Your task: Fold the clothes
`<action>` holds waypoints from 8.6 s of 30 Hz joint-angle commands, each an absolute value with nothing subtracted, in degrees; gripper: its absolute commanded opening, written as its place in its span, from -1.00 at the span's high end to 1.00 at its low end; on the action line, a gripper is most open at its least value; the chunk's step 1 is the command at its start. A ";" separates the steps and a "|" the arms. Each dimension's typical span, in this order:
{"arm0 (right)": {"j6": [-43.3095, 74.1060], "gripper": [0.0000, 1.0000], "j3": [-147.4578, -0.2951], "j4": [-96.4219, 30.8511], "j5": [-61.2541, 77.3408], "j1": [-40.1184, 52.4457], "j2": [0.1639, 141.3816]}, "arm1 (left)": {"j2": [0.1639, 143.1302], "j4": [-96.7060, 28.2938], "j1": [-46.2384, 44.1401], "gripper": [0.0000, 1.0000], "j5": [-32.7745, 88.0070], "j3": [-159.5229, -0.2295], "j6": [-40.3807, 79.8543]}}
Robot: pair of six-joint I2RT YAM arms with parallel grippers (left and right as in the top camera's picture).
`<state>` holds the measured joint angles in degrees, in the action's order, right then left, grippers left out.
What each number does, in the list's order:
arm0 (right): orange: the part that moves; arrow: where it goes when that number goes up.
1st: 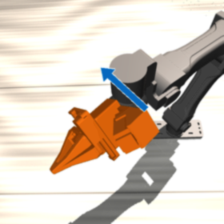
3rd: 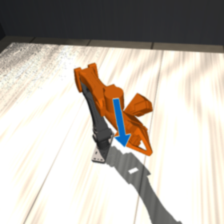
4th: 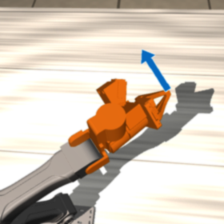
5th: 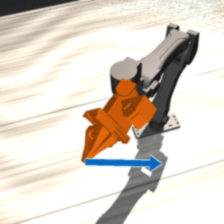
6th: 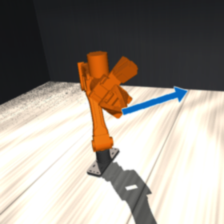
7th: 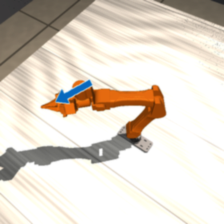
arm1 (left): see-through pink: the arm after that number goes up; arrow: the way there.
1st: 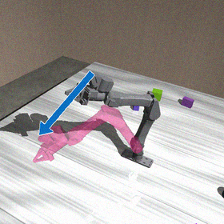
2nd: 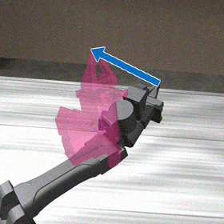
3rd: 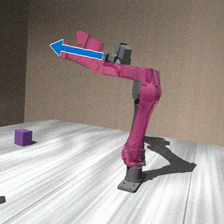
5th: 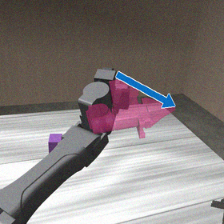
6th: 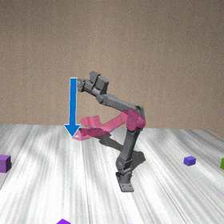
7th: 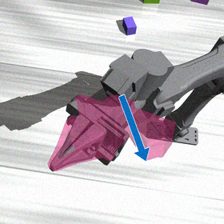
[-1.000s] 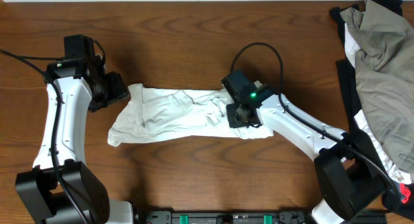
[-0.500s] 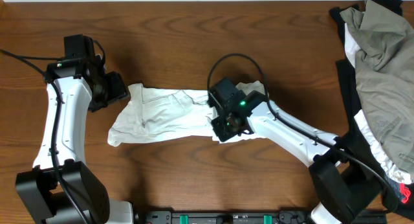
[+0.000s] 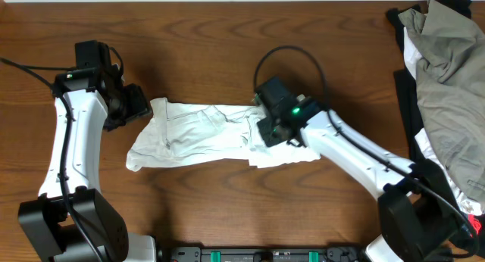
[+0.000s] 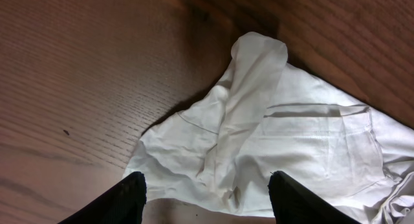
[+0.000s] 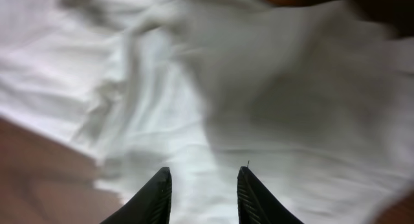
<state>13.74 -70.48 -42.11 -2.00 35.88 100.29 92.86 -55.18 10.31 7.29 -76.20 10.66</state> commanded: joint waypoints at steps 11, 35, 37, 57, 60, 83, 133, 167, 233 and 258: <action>12.60 0.38 -71.00 -34.76 0.34 33.80 107.42 | 93.23 -55.44 10.59 -0.27 6.85 -76.20 10.57; 16.49 0.21 -72.01 -31.07 -6.07 27.55 98.00 | 93.23 -56.53 10.59 -0.35 6.85 -76.20 10.55; 16.56 0.32 -71.99 -36.75 -6.24 26.26 95.94 | 93.25 -56.51 10.59 -0.43 6.85 -76.18 10.55; 18.41 0.38 -67.72 -41.91 -1.89 27.55 106.08 | 106.13 -55.20 10.61 -0.79 6.83 -75.07 -3.22; 18.39 0.38 -67.72 -41.89 -1.89 27.55 106.08 | 108.90 -54.85 10.66 -0.79 6.83 -75.07 -4.10; 18.39 0.34 -67.72 -40.91 -1.89 27.51 106.08 | 118.30 -54.59 10.66 0.42 17.56 -74.48 -8.10; 14.06 0.18 -75.20 -52.10 -0.62 7.03 96.25 | 89.47 -46.87 -13.89 0.88 19.05 -76.53 9.63; 14.09 0.18 -73.10 -51.59 -0.60 7.03 96.25 | 94.74 -43.88 -37.28 0.43 14.76 -76.36 14.94; 6.17 0.85 -73.08 -39.68 19.07 20.49 116.92 | 91.46 -20.47 -36.99 0.62 15.84 -55.09 27.53; 6.20 0.86 -73.63 -46.17 15.00 20.64 111.35 | 84.12 -22.70 -16.93 0.35 10.81 -55.09 22.11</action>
<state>6.76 -73.91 -45.60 16.91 20.49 113.12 84.12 -24.77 -17.28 12.99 -54.92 25.89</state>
